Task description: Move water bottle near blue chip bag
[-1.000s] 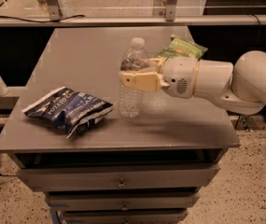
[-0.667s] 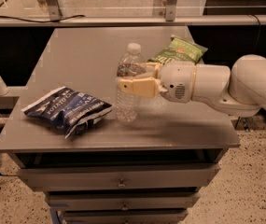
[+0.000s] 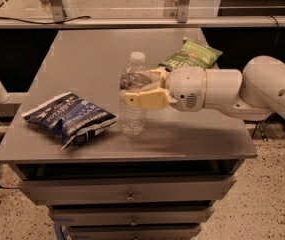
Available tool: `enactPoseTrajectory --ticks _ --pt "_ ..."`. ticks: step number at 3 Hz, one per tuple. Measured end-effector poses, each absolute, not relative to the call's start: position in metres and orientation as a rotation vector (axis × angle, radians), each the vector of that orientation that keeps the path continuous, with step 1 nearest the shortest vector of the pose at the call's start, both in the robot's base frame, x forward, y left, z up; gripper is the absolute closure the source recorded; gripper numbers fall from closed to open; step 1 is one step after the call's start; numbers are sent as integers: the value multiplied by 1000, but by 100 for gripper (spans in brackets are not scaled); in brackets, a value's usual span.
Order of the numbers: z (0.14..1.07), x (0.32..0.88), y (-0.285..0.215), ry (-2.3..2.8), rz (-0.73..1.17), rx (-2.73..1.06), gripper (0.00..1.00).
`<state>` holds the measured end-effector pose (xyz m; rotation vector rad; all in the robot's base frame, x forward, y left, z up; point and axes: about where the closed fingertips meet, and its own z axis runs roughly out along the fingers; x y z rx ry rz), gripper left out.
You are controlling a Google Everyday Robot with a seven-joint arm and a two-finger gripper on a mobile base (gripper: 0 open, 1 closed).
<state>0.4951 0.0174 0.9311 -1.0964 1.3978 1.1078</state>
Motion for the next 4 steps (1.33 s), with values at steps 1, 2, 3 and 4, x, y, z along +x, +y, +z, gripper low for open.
enactPoseTrajectory --ticks 1,2,3,4 --pt "932 490 20 1361 1120 -1139 35" --pt "933 487 23 1332 1132 -1173 12" --pt "933 484 24 1314 1140 -1192 0" --pt "933 484 23 1313 1139 -1195 0"
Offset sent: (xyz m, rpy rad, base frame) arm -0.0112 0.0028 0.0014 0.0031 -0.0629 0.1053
